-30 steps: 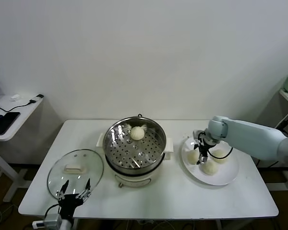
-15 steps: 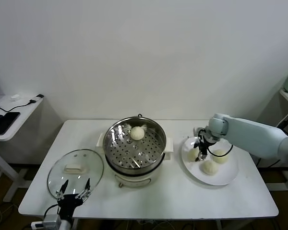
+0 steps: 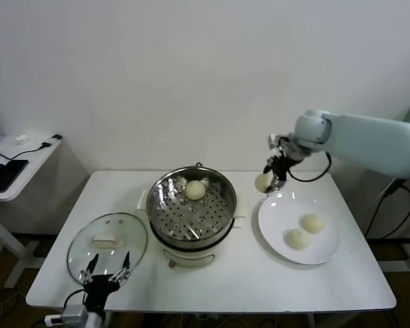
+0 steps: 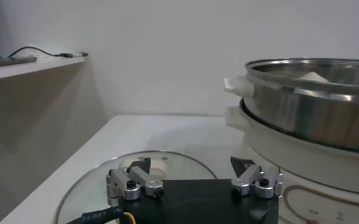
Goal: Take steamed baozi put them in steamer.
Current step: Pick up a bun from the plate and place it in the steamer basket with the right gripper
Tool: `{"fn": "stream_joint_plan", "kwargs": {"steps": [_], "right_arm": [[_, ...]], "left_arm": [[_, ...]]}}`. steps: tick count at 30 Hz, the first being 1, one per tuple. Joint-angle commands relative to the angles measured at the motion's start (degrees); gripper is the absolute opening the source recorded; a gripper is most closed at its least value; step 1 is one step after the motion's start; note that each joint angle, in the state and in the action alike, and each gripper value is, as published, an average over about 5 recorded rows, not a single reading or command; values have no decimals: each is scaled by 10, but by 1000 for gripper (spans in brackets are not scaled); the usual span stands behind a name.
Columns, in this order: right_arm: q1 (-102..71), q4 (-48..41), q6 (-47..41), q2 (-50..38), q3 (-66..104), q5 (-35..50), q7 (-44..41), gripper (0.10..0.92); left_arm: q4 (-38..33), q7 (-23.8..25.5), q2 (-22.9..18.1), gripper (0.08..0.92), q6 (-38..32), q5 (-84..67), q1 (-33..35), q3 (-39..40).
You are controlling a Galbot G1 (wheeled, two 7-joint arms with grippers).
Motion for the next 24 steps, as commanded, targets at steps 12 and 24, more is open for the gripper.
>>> {"fn": "stream_joint_plan", "kwargs": {"steps": [12, 24], "right_arm": [[-45, 6, -107, 265, 32, 157, 120, 662], [-136, -96, -126, 314, 37, 105, 153, 662]], "left_arm": [[-2, -2, -4, 823, -4, 4, -4, 4], [-1, -1, -6, 823, -4, 4, -5, 7]]}}
